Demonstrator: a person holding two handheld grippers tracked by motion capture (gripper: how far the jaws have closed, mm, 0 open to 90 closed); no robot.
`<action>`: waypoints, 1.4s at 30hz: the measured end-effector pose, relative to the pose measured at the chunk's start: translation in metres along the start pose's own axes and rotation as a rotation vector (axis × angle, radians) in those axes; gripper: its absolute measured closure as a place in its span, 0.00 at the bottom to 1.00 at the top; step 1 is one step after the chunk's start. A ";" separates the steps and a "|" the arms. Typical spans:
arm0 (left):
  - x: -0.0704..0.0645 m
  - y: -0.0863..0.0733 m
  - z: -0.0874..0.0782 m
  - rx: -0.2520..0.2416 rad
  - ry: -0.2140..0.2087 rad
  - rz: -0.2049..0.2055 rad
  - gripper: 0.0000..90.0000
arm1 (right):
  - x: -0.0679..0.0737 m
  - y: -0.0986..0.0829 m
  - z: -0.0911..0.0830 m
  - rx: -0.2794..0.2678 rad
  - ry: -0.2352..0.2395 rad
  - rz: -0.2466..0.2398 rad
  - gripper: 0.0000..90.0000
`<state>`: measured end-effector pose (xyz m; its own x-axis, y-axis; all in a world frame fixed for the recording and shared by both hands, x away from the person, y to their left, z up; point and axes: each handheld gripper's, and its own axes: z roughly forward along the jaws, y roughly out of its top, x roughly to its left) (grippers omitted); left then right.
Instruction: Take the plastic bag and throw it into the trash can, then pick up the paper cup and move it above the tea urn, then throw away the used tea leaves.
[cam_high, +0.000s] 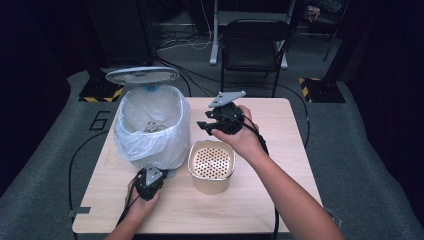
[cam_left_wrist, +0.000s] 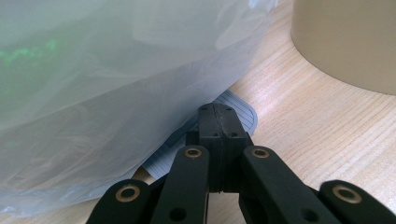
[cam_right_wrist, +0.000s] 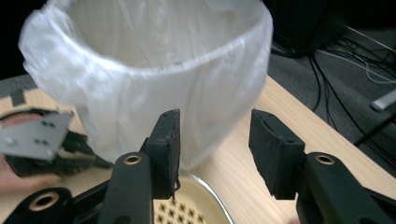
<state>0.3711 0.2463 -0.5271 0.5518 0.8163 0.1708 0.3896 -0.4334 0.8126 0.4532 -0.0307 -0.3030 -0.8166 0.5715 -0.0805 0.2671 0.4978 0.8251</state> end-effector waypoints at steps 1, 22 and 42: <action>0.000 0.000 0.000 -0.005 0.004 -0.003 1.00 | -0.002 -0.005 0.000 0.005 -0.005 -0.015 0.63; -0.001 0.000 0.000 0.001 0.004 0.007 1.00 | -0.020 -0.089 0.006 0.068 -0.034 0.096 0.68; 0.000 0.000 0.000 0.003 0.000 0.004 1.00 | -0.029 -0.126 0.018 0.095 -0.025 0.186 0.75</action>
<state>0.3709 0.2463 -0.5269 0.5533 0.8145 0.1745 0.3893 -0.4381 0.8102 0.4529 -0.0980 -0.4145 -0.7362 0.6747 0.0537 0.4603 0.4408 0.7706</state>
